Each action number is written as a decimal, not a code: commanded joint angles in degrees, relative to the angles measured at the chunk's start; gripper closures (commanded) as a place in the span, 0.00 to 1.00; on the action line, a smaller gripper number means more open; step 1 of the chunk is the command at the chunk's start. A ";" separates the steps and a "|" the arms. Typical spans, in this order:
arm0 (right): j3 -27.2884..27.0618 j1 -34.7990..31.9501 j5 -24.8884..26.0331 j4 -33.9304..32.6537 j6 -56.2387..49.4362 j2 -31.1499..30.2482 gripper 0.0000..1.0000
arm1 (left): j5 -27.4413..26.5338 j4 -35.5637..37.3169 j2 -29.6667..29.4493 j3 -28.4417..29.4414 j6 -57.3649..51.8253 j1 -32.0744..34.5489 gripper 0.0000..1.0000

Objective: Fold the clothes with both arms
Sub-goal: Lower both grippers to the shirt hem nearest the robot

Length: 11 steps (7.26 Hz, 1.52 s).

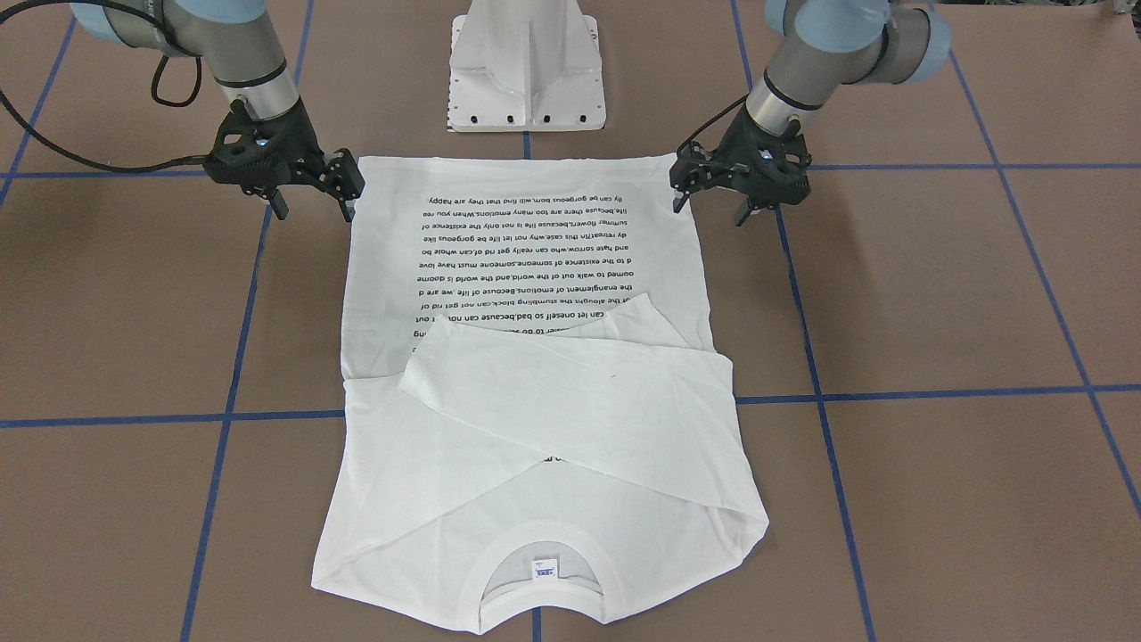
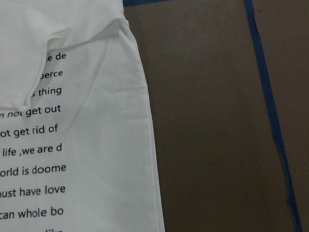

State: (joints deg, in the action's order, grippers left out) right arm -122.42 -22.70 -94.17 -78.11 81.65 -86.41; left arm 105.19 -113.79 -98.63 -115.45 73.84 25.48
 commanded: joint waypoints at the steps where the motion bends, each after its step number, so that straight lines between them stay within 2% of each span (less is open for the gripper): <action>1: -0.98 2.13 0.74 0.15 1.05 -1.30 0.00 | -4.02 0.06 1.94 -0.39 8.13 -8.31 0.00; 3: -1.33 3.18 0.83 0.15 1.05 -4.01 0.00 | -7.10 2.32 2.83 -0.22 8.95 -12.11 0.01; 4: -1.51 3.27 0.74 0.15 1.05 -4.46 0.00 | -7.19 3.73 2.74 -0.22 8.95 -12.99 0.05; 5: -1.51 3.36 0.74 0.15 1.05 -4.47 0.00 | -7.19 3.92 2.74 -0.30 8.95 -13.08 0.19; 6: -1.51 3.54 0.74 0.15 1.05 -4.55 0.00 | -7.10 5.23 2.74 -0.39 8.95 -13.43 0.43; 8: -1.51 3.71 0.83 0.15 1.05 -4.55 0.00 | -7.10 7.26 2.39 -0.57 8.86 -13.96 0.63; 10: -1.51 3.80 0.83 0.15 1.05 -4.55 0.00 | -7.10 7.35 2.30 -0.66 8.86 -13.96 0.74; 11: -1.51 3.80 0.83 0.15 1.05 -4.81 0.00 | -7.02 7.35 2.30 -0.57 8.86 -14.31 0.86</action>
State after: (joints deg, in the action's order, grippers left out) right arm -123.92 -18.93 -93.34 -77.96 82.71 -91.03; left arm 98.10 -106.49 -96.29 -116.05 82.71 11.44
